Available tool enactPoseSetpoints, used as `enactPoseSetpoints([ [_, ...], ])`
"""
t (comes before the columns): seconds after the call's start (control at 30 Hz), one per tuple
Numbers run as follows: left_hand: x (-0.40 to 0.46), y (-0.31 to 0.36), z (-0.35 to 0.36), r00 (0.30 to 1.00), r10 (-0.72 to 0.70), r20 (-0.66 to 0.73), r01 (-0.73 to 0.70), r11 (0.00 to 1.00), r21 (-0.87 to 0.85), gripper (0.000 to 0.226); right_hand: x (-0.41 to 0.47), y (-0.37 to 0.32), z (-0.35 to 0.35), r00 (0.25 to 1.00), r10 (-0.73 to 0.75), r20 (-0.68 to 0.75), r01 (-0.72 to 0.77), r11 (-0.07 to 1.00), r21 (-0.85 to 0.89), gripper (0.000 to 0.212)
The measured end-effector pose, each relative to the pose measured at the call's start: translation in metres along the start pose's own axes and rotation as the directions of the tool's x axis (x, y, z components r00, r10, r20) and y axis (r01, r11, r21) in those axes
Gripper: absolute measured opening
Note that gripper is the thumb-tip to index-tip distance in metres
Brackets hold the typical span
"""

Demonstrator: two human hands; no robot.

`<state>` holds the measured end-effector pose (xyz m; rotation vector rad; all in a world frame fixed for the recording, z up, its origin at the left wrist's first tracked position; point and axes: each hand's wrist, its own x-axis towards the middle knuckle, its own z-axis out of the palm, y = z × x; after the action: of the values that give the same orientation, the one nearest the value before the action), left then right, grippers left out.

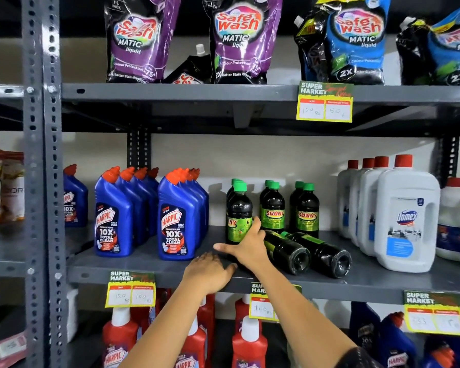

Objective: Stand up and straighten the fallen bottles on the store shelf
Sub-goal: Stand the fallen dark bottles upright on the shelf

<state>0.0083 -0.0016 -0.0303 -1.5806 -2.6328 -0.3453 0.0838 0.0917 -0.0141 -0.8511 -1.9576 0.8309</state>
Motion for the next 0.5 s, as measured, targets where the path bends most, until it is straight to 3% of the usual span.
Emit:
enactPoseSetpoints([
  [0.1,-0.0013,0.0008,0.0022,1.000,-0.001,-0.023,0.002,1.000,0.023,0.078,0.0011,0.0013,0.0022,0.998,-0.024,-0.066,0.020,0.998,-0.067,0.110],
  [0.2,-0.0011,0.0008,0.0048,0.999,-0.009,-0.036,0.010,0.999,0.036,0.078,0.0059,0.0087,-0.0014,0.998,-0.055,-0.022,0.057,0.996,0.069,0.098],
  [0.33,-0.0019,0.0017,0.0036,0.999,-0.011,-0.049,0.013,0.999,0.034,0.078,0.0037,0.0037,0.0008,0.999,-0.044,-0.025,0.044,0.999,0.023,0.122],
  [0.5,-0.0019,0.0021,0.0028,0.999,-0.019,-0.031,0.020,0.999,0.033,0.080,0.0053,0.0044,-0.0063,0.999,-0.015,-0.045,0.016,0.999,0.038,0.103],
])
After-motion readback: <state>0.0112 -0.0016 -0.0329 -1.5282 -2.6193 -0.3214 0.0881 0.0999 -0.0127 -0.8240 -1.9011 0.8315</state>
